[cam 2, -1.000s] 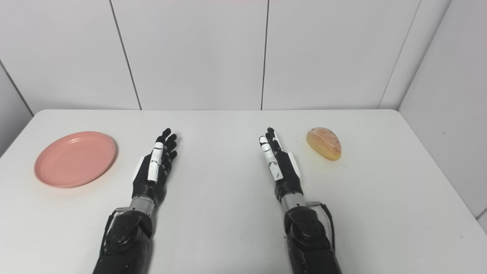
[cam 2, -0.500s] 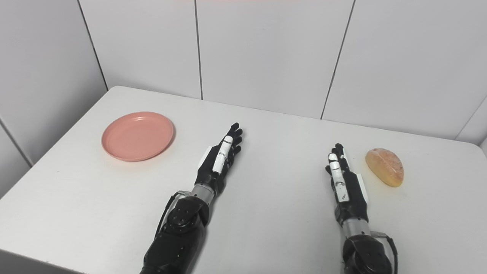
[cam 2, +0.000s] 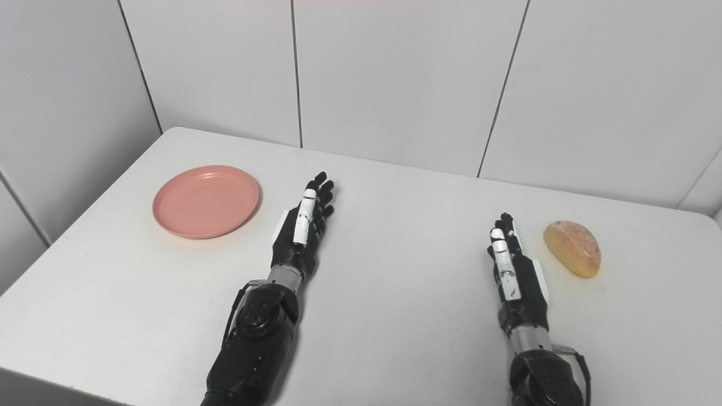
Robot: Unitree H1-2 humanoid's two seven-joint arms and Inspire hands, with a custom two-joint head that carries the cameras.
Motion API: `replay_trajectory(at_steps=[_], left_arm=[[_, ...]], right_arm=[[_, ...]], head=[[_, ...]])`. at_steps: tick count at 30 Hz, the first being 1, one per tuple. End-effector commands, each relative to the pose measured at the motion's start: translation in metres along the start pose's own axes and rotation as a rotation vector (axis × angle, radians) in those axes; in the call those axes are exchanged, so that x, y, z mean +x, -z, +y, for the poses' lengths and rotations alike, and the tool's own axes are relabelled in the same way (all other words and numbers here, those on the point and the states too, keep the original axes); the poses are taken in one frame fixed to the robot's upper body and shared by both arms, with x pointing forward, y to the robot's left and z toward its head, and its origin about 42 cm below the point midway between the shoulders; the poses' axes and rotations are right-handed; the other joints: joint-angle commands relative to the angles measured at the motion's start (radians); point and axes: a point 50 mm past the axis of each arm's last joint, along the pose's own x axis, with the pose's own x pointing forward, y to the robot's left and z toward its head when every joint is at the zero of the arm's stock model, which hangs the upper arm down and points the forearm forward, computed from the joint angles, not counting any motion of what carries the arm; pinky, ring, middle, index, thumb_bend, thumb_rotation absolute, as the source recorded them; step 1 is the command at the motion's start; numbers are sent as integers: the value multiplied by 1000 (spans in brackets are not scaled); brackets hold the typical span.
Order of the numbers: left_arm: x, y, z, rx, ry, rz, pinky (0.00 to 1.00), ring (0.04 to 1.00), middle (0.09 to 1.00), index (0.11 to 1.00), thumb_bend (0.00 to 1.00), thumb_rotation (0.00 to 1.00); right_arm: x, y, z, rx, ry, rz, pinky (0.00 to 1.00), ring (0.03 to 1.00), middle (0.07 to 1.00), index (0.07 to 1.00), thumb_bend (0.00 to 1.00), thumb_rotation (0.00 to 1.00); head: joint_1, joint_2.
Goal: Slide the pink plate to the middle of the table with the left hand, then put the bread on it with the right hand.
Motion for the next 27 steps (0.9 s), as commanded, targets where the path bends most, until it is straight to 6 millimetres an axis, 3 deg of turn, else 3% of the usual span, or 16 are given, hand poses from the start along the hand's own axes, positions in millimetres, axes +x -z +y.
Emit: replay_trajectory(at_steps=[1, 12, 16, 27], left_arm=[[24, -43, -10, -29, 16, -132, 1000, 981, 957, 930, 430, 1000], [42, -80, 21, -12, -62, -244, 980, 947, 935, 915, 510, 1000], [45, -101, 41, 25, -112, -281, 949, 933, 919, 903, 554, 1000], [50, -131, 91, 93, -324, -355, 810, 802, 784, 773, 622, 1000]], right_arm=[[7, -9, -6, -10, 19, -26, 1000, 1000, 1000, 1000, 649, 877], [8, -8, -5, -13, 12, -27, 1000, 1000, 1000, 1000, 657, 901], [8, -8, -4, 3, 27, -23, 1000, 1000, 1000, 1000, 685, 895], [9, -9, -6, -8, 20, -10, 1000, 1000, 1000, 1000, 710, 897]], head=[[0, 1], [7, -6], [14, -3], [28, -7]])
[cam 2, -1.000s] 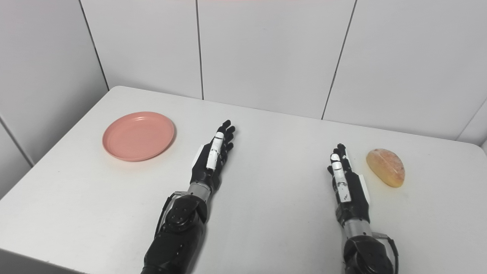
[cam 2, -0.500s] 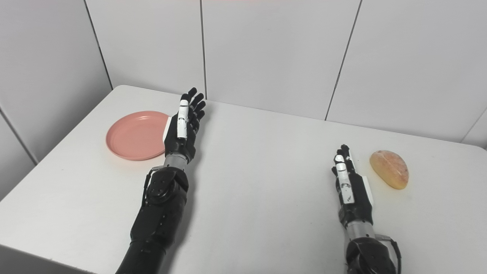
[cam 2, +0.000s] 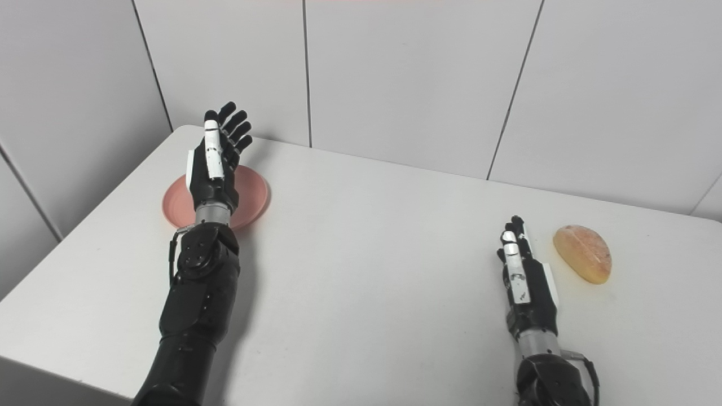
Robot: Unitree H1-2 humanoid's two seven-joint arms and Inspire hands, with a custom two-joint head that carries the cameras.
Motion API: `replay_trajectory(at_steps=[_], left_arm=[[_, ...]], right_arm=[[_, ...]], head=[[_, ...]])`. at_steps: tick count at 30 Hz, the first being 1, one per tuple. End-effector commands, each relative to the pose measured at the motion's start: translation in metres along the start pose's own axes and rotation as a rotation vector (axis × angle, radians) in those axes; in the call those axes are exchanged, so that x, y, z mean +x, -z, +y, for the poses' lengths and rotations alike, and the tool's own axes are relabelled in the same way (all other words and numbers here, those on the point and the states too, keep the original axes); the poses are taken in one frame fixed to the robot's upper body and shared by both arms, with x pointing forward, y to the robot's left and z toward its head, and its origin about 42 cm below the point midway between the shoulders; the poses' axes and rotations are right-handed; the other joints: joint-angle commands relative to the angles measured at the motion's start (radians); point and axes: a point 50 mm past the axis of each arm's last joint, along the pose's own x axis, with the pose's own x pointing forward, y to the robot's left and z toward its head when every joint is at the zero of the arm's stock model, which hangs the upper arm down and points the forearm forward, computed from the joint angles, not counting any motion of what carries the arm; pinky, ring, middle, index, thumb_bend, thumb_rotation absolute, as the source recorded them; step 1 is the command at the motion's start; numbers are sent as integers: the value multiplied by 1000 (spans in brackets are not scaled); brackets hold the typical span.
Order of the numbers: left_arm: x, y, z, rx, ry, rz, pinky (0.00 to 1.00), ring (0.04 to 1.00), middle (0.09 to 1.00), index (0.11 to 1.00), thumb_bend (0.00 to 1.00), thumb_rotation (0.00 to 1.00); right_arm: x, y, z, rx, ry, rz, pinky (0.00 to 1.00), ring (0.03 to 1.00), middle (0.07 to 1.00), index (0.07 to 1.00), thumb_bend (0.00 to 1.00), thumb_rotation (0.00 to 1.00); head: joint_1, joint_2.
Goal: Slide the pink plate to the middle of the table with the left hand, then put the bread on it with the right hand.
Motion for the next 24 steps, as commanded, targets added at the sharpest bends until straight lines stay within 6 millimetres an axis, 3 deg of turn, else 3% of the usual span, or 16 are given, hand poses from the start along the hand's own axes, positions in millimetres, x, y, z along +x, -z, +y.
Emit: replay_trajectory(at_steps=[1, 8, 17, 24], left_arm=[[23, -34, -3, 7, -22, -114, 797, 790, 772, 765, 629, 1000], [32, -47, 34, 14, -155, -152, 751, 751, 732, 729, 661, 1000], [40, -44, 78, 86, -293, -145, 782, 748, 728, 723, 645, 1000], [42, -38, 99, 110, -353, -137, 790, 755, 738, 739, 639, 1000]], right_arm=[[8, -9, -7, -10, 14, -13, 1000, 1000, 1000, 1000, 704, 894], [8, -8, -9, -18, 2, -11, 1000, 1000, 1000, 1000, 716, 907], [8, -9, -8, -3, 0, -13, 1000, 1000, 1000, 1000, 712, 898], [8, -10, -11, -6, -3, -16, 1000, 1000, 1000, 1000, 707, 899]], head=[[-1, 1], [6, -1], [8, -2], [10, 1]])
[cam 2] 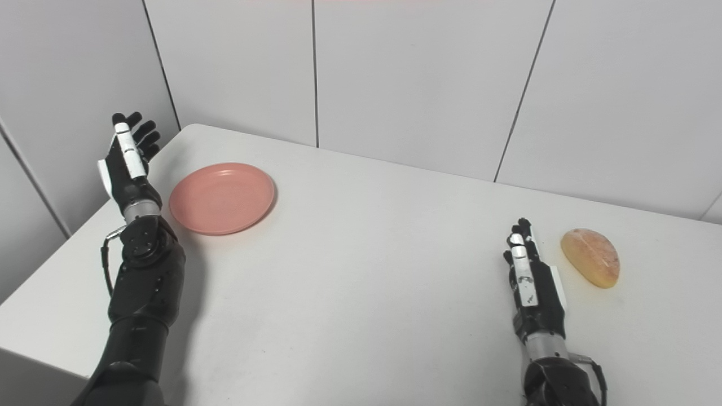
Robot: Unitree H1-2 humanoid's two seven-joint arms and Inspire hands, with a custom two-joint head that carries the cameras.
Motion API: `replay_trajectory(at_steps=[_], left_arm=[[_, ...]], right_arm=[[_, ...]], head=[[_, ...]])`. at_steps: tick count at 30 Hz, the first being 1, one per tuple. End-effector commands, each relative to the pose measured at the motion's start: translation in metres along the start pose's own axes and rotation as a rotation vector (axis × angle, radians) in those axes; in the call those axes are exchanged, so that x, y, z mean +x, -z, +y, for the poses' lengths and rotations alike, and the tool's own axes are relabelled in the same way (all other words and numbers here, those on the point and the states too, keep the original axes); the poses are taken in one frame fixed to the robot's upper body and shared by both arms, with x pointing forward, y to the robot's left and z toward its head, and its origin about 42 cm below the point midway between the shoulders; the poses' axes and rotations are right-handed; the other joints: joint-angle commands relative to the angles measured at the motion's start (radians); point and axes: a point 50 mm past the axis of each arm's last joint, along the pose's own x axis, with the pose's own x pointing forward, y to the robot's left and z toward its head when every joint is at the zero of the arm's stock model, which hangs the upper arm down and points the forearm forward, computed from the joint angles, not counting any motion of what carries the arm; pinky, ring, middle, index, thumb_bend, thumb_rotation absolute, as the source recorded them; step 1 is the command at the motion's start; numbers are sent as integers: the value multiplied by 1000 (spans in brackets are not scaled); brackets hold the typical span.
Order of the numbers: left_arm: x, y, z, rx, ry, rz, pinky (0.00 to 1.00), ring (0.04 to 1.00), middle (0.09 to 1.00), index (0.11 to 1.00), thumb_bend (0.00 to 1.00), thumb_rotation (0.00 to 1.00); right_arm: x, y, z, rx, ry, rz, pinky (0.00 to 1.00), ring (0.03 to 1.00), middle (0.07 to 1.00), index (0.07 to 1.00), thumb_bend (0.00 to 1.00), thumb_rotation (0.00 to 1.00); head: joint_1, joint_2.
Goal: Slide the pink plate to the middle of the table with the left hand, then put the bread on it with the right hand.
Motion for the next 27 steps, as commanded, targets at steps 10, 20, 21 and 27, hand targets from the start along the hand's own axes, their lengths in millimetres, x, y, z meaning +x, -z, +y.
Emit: replay_trajectory(at_steps=[10, 20, 21, 27], left_arm=[[23, 0, 9, 38, -21, 3, 792, 757, 740, 741, 618, 1000], [14, 21, -1, -3, 81, 179, 780, 765, 750, 734, 652, 1000], [13, 23, -3, -9, 90, 191, 777, 763, 751, 737, 646, 1000], [8, 30, -11, -58, 137, 239, 774, 758, 747, 745, 622, 1000]], right_arm=[[8, -9, -8, -15, 12, -13, 1000, 1000, 1000, 1000, 704, 916], [9, -10, -4, 6, 13, -20, 1000, 1000, 1000, 1000, 708, 922], [9, -11, -4, 6, 12, -20, 1000, 1000, 1000, 1000, 706, 919], [9, -11, -7, 4, 8, -29, 1000, 1000, 1000, 1000, 710, 917]], head=[[4, 3], [1, 6], [1, 6], [0, 7]])
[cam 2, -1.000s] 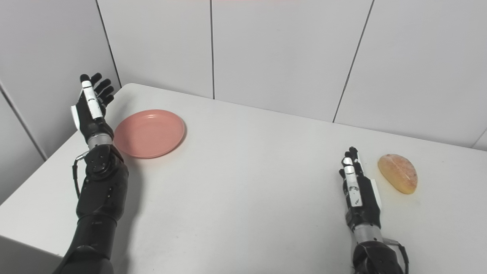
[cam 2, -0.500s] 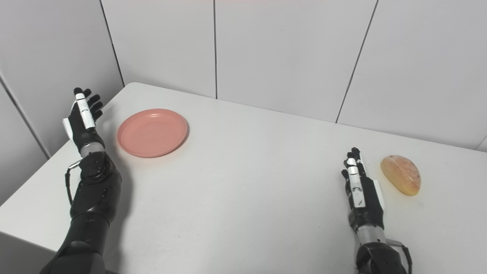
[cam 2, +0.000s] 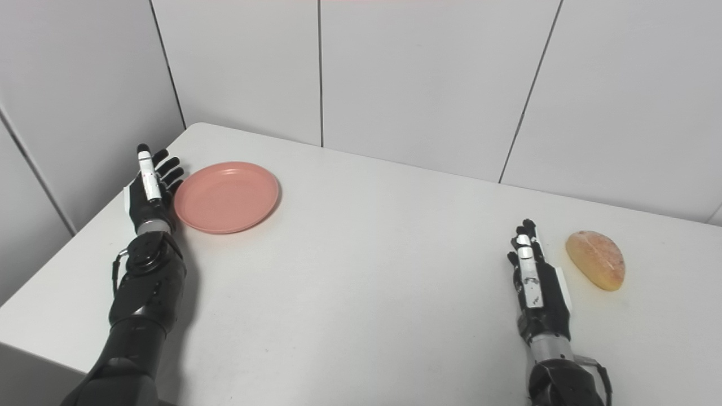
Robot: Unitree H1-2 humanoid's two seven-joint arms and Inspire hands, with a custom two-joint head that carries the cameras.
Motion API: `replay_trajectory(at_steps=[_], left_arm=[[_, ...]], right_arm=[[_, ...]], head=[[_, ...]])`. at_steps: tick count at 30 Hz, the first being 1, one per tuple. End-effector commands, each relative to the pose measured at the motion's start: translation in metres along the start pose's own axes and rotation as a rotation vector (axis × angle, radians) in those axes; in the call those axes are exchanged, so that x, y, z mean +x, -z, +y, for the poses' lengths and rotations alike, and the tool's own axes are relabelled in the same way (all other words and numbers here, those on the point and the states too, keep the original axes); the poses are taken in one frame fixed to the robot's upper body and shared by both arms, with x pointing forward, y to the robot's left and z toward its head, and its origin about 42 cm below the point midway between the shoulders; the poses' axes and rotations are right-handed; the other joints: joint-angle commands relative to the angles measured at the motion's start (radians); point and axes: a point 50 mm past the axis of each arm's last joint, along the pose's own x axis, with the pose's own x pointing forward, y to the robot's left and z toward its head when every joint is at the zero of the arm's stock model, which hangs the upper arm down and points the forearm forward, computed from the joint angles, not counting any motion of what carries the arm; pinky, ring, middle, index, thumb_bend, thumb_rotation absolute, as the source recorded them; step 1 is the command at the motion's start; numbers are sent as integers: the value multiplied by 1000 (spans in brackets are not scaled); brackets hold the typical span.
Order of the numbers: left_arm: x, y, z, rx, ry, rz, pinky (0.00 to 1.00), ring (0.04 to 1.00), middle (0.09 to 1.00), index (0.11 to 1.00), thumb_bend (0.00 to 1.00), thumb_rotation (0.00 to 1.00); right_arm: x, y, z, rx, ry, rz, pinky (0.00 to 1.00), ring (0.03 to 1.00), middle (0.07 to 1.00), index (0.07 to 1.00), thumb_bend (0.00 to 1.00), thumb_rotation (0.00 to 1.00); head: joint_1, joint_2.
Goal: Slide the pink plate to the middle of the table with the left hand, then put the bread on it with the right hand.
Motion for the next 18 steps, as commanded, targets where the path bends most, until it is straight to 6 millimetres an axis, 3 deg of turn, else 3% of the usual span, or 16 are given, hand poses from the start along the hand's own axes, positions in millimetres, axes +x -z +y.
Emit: replay_trajectory(at_steps=[1, 18], left_arm=[[7, -13, -19, -35, 50, -12, 775, 758, 748, 747, 619, 1000], [-16, 13, -66, -18, 193, 66, 761, 751, 736, 734, 612, 1000]], right_arm=[[8, -11, -5, -15, 10, -27, 1000, 1000, 1000, 1000, 713, 923], [9, -13, -5, -5, 18, -27, 1000, 1000, 1000, 1000, 705, 908]], head=[[0, 2], [0, 5]])
